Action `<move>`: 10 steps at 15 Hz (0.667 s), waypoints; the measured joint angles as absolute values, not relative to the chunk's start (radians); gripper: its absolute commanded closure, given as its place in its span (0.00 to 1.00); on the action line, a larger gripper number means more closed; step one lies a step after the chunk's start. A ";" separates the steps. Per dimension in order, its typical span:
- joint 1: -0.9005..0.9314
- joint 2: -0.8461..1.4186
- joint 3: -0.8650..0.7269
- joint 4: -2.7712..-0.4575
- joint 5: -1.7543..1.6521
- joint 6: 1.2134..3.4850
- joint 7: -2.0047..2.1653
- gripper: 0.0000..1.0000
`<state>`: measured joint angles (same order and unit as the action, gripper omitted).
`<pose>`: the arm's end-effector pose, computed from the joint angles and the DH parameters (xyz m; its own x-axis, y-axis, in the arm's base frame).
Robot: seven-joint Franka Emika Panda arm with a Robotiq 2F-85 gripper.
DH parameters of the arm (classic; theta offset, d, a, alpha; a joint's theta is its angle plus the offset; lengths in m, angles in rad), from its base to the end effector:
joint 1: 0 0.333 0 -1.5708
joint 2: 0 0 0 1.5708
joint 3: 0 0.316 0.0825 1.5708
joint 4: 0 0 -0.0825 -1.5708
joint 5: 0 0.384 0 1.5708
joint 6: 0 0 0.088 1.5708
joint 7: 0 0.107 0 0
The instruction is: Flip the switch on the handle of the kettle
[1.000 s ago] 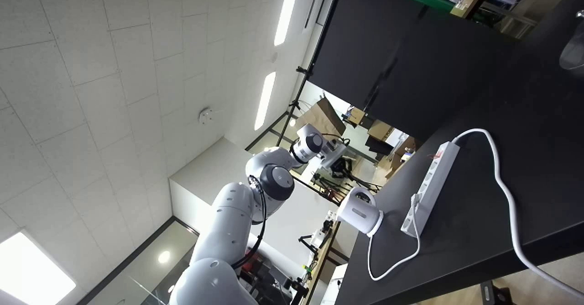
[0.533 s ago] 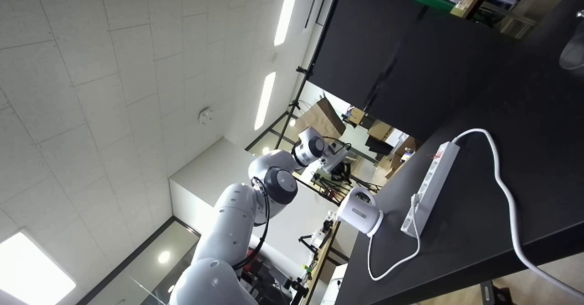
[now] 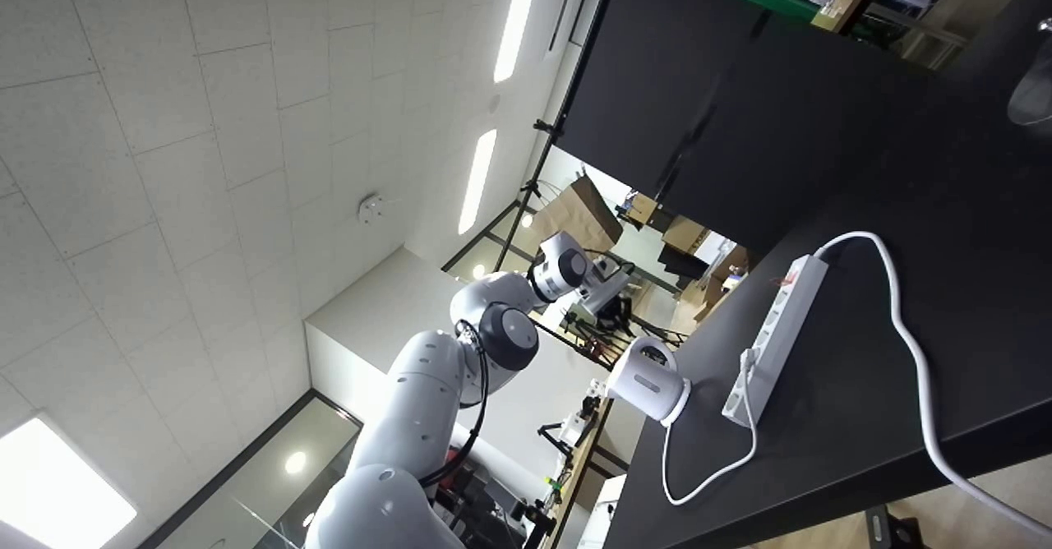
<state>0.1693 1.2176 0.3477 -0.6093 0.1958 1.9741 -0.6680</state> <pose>0.7776 0.2679 0.2797 0.6385 0.6545 0.4048 0.7692 -0.5597 -0.3084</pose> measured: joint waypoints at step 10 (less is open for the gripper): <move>0.161 1.237 0.349 -0.600 0.198 1.974 -0.673 1.00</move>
<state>0.1605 1.2373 0.3488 -0.6000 0.1977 1.9741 -0.6733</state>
